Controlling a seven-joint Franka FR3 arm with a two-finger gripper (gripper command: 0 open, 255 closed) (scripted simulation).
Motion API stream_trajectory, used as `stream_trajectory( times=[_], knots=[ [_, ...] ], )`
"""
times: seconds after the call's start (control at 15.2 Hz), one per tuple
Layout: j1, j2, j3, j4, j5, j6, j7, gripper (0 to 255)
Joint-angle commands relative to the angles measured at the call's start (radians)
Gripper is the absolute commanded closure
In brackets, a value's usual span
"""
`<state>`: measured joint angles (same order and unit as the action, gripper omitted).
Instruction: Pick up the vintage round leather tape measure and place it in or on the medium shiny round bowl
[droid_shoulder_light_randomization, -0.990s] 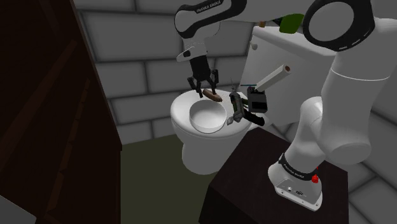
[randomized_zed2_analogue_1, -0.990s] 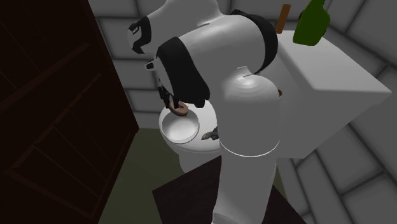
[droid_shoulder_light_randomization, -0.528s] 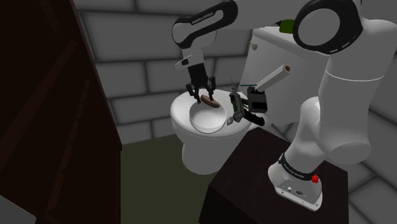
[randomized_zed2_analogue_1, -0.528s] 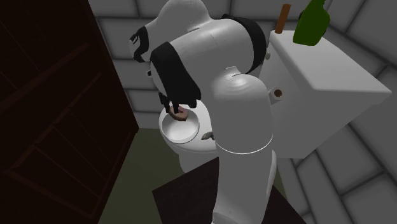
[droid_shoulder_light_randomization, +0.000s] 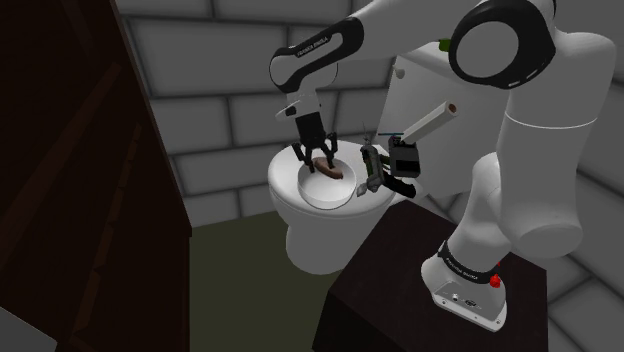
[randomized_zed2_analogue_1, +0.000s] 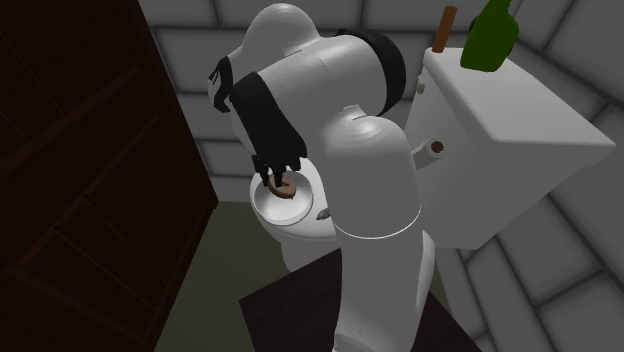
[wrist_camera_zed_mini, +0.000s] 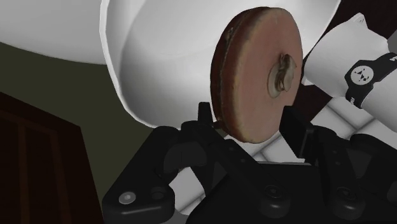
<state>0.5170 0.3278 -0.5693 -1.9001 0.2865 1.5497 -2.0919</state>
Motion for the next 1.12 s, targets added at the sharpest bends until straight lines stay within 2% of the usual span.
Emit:
stream_trajectory(
  times=[0.0,0.4,0.46,0.79,1.06],
  knots=[
    [-0.001,0.008,0.002,-0.003,0.004,0.009,-0.003,255],
    [-0.001,0.008,0.002,-0.003,0.004,0.009,-0.003,255],
    [-0.001,0.008,0.002,-0.003,0.004,0.009,-0.003,0],
    [-0.001,0.008,0.002,-0.003,0.004,0.009,-0.003,0],
    [-0.036,0.051,-0.003,0.165,0.007,-0.122,-0.005,0]
  ],
)
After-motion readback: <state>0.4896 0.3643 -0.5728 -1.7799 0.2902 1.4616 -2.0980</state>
